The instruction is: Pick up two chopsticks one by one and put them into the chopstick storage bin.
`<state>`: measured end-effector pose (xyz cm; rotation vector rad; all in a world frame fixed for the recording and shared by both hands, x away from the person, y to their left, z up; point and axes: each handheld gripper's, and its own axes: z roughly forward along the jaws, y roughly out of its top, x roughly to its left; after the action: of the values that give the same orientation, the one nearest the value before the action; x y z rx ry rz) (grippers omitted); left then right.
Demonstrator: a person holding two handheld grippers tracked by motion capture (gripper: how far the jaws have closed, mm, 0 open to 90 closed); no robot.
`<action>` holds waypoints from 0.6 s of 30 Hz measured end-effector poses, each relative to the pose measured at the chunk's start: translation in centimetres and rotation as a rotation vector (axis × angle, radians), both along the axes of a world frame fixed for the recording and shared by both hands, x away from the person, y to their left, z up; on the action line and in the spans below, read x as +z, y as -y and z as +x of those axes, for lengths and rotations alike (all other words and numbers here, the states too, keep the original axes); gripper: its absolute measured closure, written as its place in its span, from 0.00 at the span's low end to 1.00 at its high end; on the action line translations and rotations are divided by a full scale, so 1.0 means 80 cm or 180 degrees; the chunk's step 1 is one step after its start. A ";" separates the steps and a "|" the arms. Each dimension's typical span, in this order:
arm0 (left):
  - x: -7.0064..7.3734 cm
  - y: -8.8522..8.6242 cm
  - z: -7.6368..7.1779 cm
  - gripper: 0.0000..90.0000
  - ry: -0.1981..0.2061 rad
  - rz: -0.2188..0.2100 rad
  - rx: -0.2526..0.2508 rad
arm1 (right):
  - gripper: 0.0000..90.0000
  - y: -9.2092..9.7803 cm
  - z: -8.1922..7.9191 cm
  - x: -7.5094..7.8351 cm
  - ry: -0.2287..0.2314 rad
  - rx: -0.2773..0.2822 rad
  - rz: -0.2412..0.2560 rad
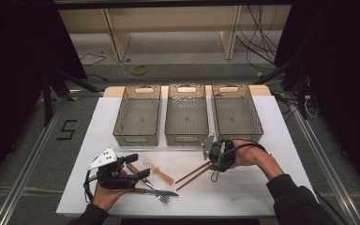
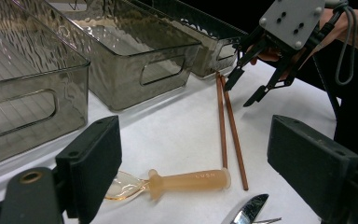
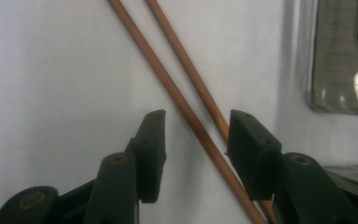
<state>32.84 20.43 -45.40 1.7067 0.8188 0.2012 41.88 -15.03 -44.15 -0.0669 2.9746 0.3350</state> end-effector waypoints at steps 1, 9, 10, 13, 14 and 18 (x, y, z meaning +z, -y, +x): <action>0.000 0.000 0.000 0.19 0.0000 -0.0003 0.0002 | 0.65 -0.001 0.000 -0.001 -0.0005 -0.0015 -0.0028; 0.000 0.000 0.000 0.19 0.0004 -0.0003 0.0003 | 0.72 -0.006 0.002 -0.008 -0.0023 0.0107 -0.0133; 0.000 0.000 0.000 0.19 0.0004 -0.0003 0.0003 | 0.73 -0.006 0.003 -0.008 -0.0013 0.0127 -0.0154; 0.000 -0.001 0.000 0.19 0.0005 -0.0007 0.0004 | 0.74 -0.007 0.006 -0.009 -0.0026 0.0178 -0.0182; 0.000 -0.001 0.000 0.19 0.0005 -0.0006 0.0004 | 0.75 -0.007 0.006 -0.009 -0.0028 0.0186 -0.0207; 0.000 -0.001 0.000 0.19 0.0005 -0.0007 0.0004 | 0.76 -0.008 0.006 -0.011 -0.0047 0.0175 -0.0217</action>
<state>32.84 20.48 -45.38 1.7039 0.8187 0.2024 42.33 -14.40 -45.00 -0.1547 3.0030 0.2413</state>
